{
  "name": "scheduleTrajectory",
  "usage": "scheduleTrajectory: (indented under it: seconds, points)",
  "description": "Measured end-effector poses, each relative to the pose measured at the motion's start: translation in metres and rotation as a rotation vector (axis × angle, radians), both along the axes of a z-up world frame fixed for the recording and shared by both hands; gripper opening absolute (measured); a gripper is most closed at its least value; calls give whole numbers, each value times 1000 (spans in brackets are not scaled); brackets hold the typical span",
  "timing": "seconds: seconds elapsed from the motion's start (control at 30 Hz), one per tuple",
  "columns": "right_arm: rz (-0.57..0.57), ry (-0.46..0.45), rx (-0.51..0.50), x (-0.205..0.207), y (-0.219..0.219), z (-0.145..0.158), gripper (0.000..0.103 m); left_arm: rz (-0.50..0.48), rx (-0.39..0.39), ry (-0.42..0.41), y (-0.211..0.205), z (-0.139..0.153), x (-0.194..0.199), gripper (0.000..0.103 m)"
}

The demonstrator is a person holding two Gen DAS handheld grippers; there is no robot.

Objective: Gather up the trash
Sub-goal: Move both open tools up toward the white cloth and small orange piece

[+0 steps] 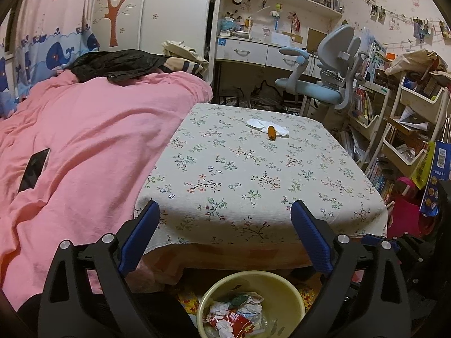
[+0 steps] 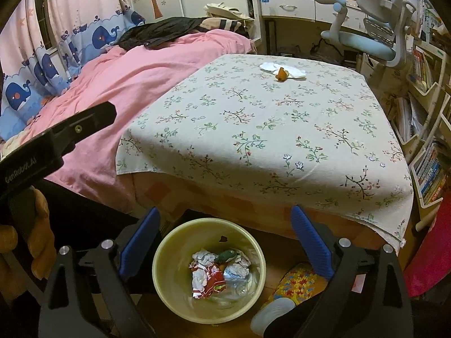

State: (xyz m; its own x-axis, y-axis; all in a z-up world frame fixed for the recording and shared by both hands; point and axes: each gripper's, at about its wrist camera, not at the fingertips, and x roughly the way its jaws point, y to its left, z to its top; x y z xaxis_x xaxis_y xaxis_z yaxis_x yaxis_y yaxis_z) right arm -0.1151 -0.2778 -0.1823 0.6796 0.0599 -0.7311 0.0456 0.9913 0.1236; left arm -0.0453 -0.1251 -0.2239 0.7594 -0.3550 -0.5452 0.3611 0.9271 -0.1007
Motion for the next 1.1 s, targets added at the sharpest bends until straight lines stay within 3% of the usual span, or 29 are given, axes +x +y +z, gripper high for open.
scheduleTrajectory:
  seconds: [0.57, 1.1]
  points:
    - [-60, -43, -11, -5, -8, 7, 93, 8, 1, 0, 4, -1, 2, 94]
    - [-178, -207, -39, -19, -25, 32, 95, 13, 35, -7, 4, -3, 3, 96]
